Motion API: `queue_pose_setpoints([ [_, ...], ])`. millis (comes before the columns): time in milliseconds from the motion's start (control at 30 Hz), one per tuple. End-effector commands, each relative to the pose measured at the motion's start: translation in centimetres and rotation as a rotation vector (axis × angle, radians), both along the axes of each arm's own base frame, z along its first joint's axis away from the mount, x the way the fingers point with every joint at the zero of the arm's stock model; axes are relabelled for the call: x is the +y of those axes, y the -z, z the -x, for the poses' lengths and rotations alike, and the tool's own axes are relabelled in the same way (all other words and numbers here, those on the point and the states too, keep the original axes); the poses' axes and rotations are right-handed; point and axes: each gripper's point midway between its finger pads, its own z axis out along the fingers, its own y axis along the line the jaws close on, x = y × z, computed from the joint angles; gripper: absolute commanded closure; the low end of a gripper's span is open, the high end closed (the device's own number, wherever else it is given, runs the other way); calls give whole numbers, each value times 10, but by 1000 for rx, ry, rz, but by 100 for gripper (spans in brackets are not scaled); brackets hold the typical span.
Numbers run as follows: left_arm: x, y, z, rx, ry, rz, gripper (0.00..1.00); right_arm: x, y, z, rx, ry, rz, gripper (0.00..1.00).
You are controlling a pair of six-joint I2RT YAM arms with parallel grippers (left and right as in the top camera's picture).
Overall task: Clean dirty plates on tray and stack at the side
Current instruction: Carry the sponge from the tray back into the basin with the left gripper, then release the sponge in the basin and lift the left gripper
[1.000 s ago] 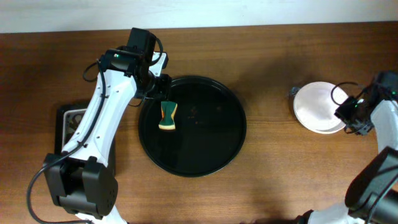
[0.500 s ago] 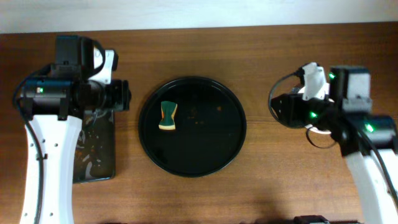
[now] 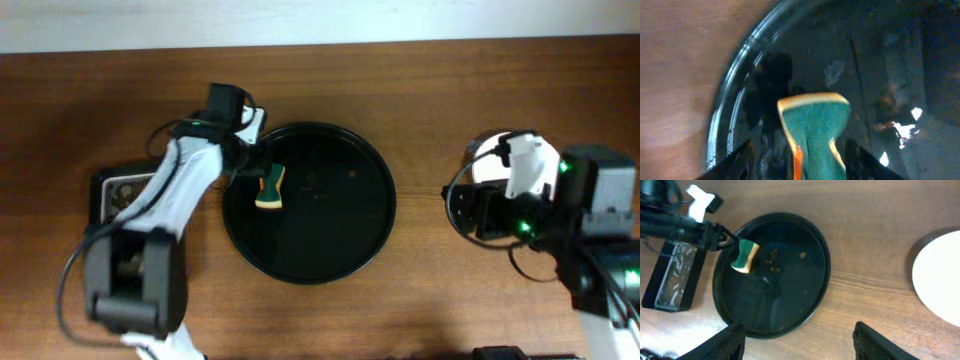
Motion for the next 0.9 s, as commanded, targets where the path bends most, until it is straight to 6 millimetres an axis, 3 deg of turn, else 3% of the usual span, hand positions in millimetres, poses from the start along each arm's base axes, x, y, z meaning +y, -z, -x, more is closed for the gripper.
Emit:
queue_pose_setpoints([
  [0,-19,54,4,86,45,5,50,5,10,-6,53,-15,-21,31],
  [100,-29,77,16,146,74,-18,80,5,13,-8,65,-15,-21,32],
  [133,-28,78,18,154,76,-31,98,5,13,-8,65,-14,-21,32],
  [200,-24,71,22,176,71,-44,99,5,13,-8,65,-14,-21,32],
  [267,-13,38,22,199,29,-59,100,5,13,-8,64,-14,-21,32],
  [333,18,-19,22,171,-48,-137,99,5,13,-8,65,-15,-21,32],
  [367,31,-37,25,154,-74,-155,99,5,13,-8,65,-14,-21,32],
  [400,64,-73,29,91,-148,-193,100,5,13,-8,65,-14,-21,32],
  [467,104,-100,35,42,-247,-230,100,5,12,-8,63,-14,-21,32],
  [500,129,-102,41,54,-308,-243,100,5,12,-9,61,-14,-21,32],
  [567,166,-69,56,127,-393,-263,100,5,12,-9,61,-15,-20,32],
  [633,186,-24,69,167,-443,-279,98,5,12,-9,61,-14,-21,32],
  [667,200,0,80,188,-476,-315,93,5,12,-9,61,-15,-21,32],
  [700,212,13,90,202,-504,-344,78,5,12,-9,60,-14,-21,32],
  [733,218,18,95,207,-521,-348,53,5,12,-9,60,-14,-21,32],
  [767,220,17,94,202,-528,-347,43,5,12,-9,60,-15,-21,32],
  [867,220,6,89,197,-514,-339,37,5,12,-9,61,-14,-21,32],
])
